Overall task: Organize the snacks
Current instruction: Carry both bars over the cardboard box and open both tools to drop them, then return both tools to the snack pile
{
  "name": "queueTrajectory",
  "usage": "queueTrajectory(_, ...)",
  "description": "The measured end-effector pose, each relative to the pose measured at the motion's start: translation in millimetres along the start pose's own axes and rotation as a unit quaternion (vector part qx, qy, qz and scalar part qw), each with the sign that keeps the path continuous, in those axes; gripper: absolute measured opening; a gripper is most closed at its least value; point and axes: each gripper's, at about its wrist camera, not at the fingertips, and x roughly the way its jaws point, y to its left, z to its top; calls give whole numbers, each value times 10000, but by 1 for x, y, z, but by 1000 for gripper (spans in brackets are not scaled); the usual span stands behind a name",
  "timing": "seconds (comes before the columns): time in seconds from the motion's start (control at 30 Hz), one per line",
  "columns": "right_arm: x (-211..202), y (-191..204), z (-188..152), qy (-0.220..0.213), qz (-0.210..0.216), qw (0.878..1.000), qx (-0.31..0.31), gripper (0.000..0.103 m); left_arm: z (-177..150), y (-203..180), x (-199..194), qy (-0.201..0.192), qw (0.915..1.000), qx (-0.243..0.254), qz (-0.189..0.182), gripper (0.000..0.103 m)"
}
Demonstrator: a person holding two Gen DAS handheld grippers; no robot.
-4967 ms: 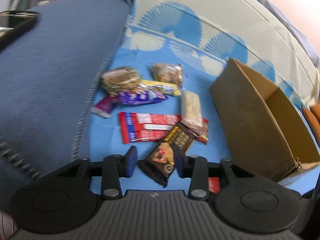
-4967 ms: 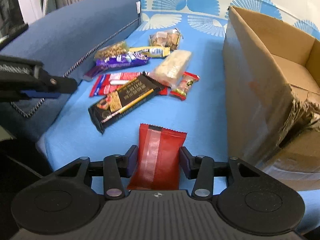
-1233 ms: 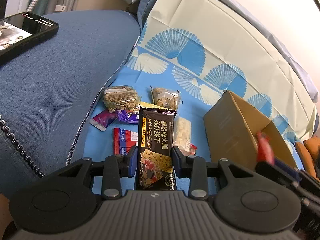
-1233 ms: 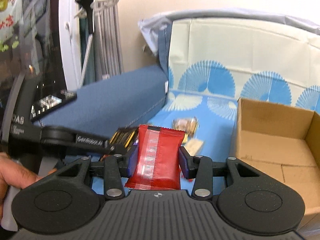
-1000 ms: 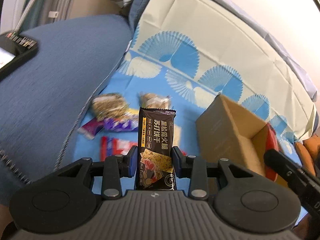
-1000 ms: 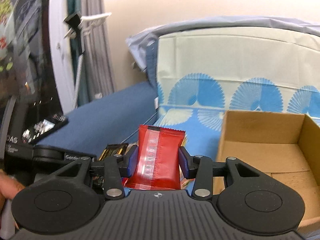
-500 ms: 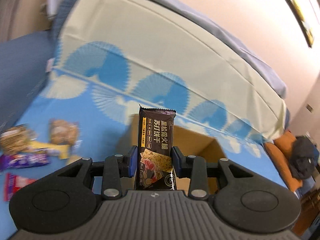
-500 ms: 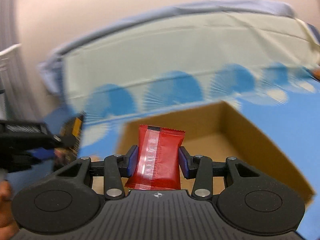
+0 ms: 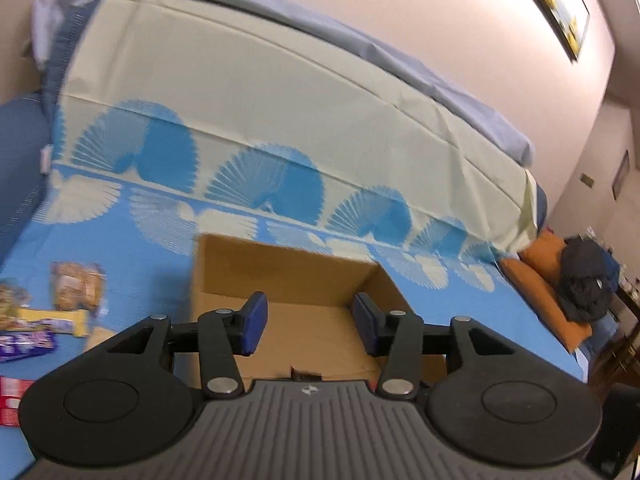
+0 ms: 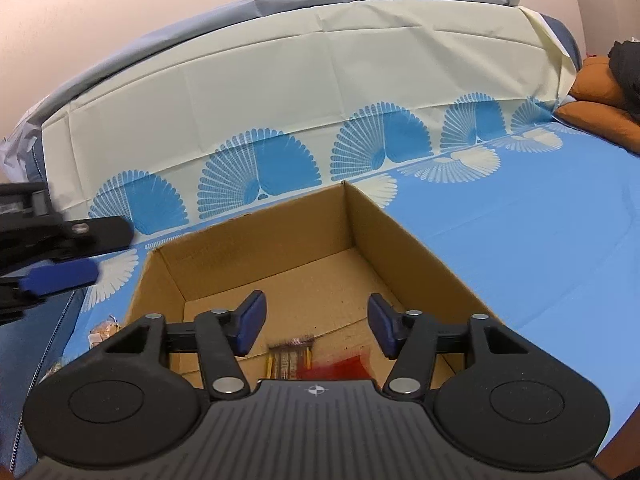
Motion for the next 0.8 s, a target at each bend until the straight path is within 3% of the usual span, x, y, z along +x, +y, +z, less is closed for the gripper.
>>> queueTrajectory(0.2,-12,9,0,-293,29,9996,-27,59,-3,53,-67,-645,9972,211,319,53)
queueTrajectory(0.37,-31,24,-6,-897,261,9955,-153,59,-13,101,-111,-737,9937,466,703,55)
queueTrajectory(0.47,-45,40,-12,-1086,409,9926,-369,59,-18,138,-126,-589,9953,321,701,54)
queueTrajectory(0.53,-51,50,-16,-1108,563,9914,-412,59,-23,158,-128,-423,9961,316,711,47)
queueTrajectory(0.6,-57,60,-21,-1048,801,9901,-481,59,-30,174,-125,-309,9948,431,865,17)
queueTrajectory(0.67,-62,73,-26,-962,1058,9878,-613,58,-43,191,-122,-241,9932,502,1026,8)
queueTrajectory(0.73,-66,87,-34,-819,1383,9839,-785,52,-63,207,-114,-156,9908,579,1211,7)
queueTrajectory(0.8,-68,102,-41,-675,1681,9784,-996,44,-77,228,-96,269,9895,274,1390,3)
